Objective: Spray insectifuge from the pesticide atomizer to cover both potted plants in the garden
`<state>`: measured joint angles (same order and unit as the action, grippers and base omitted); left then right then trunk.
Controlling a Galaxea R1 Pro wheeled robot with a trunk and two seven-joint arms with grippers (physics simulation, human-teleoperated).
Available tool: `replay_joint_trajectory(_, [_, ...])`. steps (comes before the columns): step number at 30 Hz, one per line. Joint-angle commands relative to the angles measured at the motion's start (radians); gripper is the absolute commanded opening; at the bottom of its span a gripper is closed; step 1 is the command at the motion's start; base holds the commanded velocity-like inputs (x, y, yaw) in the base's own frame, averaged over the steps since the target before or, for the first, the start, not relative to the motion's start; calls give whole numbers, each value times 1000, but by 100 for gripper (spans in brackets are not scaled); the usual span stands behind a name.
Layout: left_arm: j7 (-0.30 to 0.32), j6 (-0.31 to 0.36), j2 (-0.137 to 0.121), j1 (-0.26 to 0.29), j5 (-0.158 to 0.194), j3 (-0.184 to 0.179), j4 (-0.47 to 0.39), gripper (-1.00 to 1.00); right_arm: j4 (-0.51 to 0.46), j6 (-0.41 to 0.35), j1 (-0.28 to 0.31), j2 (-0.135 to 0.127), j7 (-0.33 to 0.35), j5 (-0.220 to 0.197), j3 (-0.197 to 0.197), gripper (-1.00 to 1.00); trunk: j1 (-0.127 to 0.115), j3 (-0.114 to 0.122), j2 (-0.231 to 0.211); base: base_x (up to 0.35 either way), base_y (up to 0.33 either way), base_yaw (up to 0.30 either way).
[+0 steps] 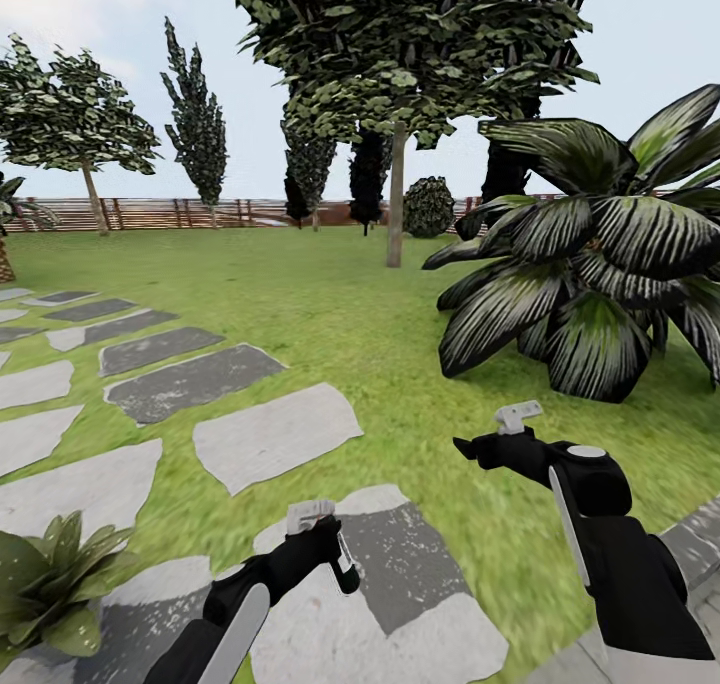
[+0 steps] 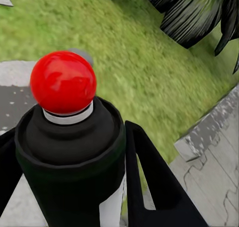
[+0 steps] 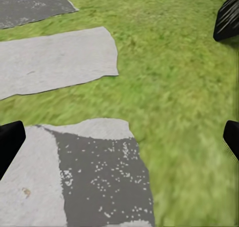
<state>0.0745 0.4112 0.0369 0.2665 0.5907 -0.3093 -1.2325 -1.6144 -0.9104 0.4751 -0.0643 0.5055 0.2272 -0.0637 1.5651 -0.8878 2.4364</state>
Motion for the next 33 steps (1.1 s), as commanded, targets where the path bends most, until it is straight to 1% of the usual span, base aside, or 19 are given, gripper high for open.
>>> replay_joint_trajectory(1, [1,6,0,0,5,2,-1,-100,-1,-2,1,0,10,11,0,100,0,-1,0,300,-192,0])
replay_joint_trajectory(6, [0,5,-2,0,8,7,4,-100,-1,-8,0,2,9,11,2,100,0,-1,0,308,-144,108])
replay_joint_trajectory(7, [0,5,-3,0,8,13,6,-100,-1,-9,0,2,9,11,2,100,0,-1,0,324,-57,227])
replay_joint_trajectory(8, [0,5,-3,0,8,27,10,-100,-1,-10,0,2,9,11,2,100,0,-1,0,328,-37,251])
replay_joint_trajectory(10, [1,6,-3,0,9,44,17,-100,-1,-12,1,2,9,11,2,100,0,-1,0,331,-24,265])
replay_joint_trajectory(13, [-2,6,-2,0,8,59,36,-100,-1,-13,1,2,9,11,1,100,0,-1,0,335,-8,284])
replay_joint_trajectory(16, [-5,6,0,0,7,61,50,-100,-1,-13,2,2,9,11,1,100,0,-1,0,336,-2,234])
replay_joint_trajectory(24, [-6,6,-2,1,6,65,57,-100,-1,-12,1,1,10,11,2,100,0,-1,0,337,0,32])
replay_joint_trajectory(25, [-18,5,-19,-5,6,140,52,-100,-1,-20,1,0,12,11,4,100,0,-1,0,337,0,105])
replay_joint_trajectory(28, [-34,3,-22,-7,3,169,58,-100,0,-23,0,2,12,11,3,100,0,0,0,337,0,207])
replay_joint_trajectory(33, [-37,3,-22,-8,4,171,60,-100,-1,-23,0,1,12,11,2,100,0,0,0,337,0,262])
